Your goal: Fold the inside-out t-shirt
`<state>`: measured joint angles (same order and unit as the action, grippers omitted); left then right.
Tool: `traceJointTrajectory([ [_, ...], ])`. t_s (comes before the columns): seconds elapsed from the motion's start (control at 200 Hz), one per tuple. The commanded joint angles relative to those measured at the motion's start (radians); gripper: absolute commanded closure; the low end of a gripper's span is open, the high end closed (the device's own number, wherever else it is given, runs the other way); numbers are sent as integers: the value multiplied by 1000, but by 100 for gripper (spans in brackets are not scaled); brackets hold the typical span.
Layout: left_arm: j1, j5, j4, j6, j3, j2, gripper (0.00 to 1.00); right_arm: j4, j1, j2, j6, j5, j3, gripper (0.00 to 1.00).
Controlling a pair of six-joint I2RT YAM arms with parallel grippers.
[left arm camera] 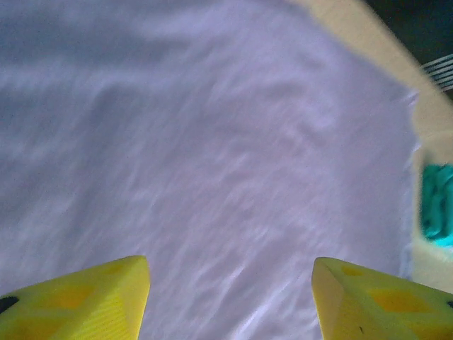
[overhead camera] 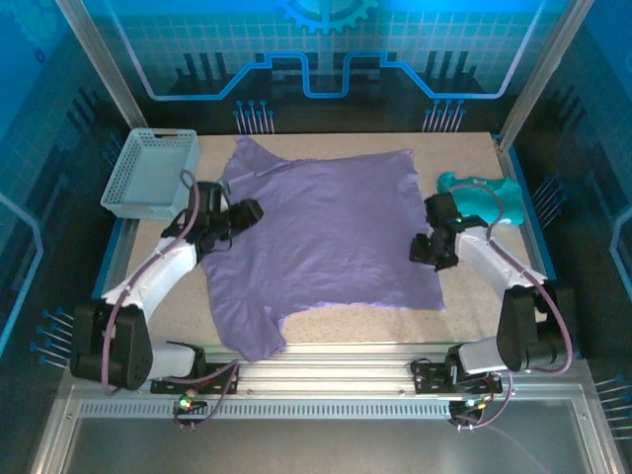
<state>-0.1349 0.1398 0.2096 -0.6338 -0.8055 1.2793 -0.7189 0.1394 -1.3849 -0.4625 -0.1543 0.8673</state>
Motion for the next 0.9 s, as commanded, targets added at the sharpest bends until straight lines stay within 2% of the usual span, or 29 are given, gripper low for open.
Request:
traceJointTrajectory([
  [0.0,-8,42,102,3,79,-115,37,-98,-60,53,-97,-23,-76,49],
  [0.145,-42,54,122,-41,147,-204,36,-131,-90,89,-165,-8,-153,51],
  [0.455,-71,38,240,5,95,-166,36,-62,-75,90,-266,52,-269,55],
  [0.55,-82,4,299,14,83,-169,36,-24,-65,73,-263,50,-274,62],
  [0.675,-128,-55,401,-7,104,-192,36,-3,-65,52,-234,32,-259,80],
  [0.795,-212,-109,479,-107,163,-251,36,9,-63,67,-199,38,-255,94],
  [0.895,-269,-133,563,-206,201,-292,37,24,-58,96,-176,42,-265,100],
])
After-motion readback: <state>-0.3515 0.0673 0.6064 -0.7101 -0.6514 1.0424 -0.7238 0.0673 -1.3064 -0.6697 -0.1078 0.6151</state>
